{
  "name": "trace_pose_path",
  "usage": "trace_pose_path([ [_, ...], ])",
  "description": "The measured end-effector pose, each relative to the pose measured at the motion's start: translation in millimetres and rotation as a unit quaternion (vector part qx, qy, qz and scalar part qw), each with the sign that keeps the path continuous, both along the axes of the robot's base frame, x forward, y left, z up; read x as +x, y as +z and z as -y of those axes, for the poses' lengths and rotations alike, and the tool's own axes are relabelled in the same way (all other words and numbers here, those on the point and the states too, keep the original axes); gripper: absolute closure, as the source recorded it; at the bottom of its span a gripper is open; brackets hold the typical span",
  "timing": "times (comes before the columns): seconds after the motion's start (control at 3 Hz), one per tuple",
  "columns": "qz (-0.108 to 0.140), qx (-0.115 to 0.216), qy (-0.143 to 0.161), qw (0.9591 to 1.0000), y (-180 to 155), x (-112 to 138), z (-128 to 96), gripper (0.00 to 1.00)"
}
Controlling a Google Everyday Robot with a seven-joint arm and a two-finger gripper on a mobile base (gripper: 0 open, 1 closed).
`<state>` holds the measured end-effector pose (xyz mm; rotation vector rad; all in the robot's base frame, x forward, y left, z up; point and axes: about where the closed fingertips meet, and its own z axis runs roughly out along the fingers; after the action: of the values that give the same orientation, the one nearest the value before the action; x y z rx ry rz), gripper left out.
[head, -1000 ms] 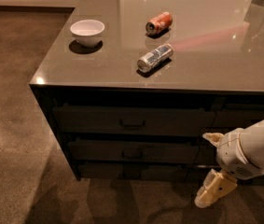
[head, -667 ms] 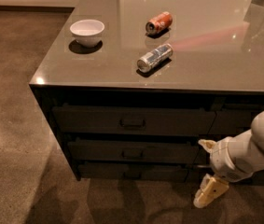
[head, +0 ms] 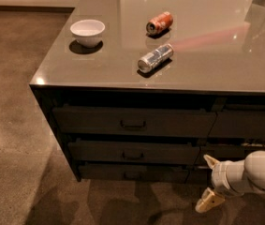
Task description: Open middle drawer
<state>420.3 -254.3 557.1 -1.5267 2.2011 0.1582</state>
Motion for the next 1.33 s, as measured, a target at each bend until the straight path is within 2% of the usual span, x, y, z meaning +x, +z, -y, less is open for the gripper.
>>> trace_pose_path([
  [0.33, 0.023, 0.002, -0.004, 0.9997, 1, 14, -1, 0.00],
  [0.67, 0.003, 0.026, 0.053, 0.9983, -12, 15, -21, 0.00],
  [1.0, 0.001, 0.056, 0.102, 0.9933, -34, 11, -48, 0.00],
  [1.33, 0.050, 0.069, 0.154, 0.9843, -56, 22, -90, 0.00],
])
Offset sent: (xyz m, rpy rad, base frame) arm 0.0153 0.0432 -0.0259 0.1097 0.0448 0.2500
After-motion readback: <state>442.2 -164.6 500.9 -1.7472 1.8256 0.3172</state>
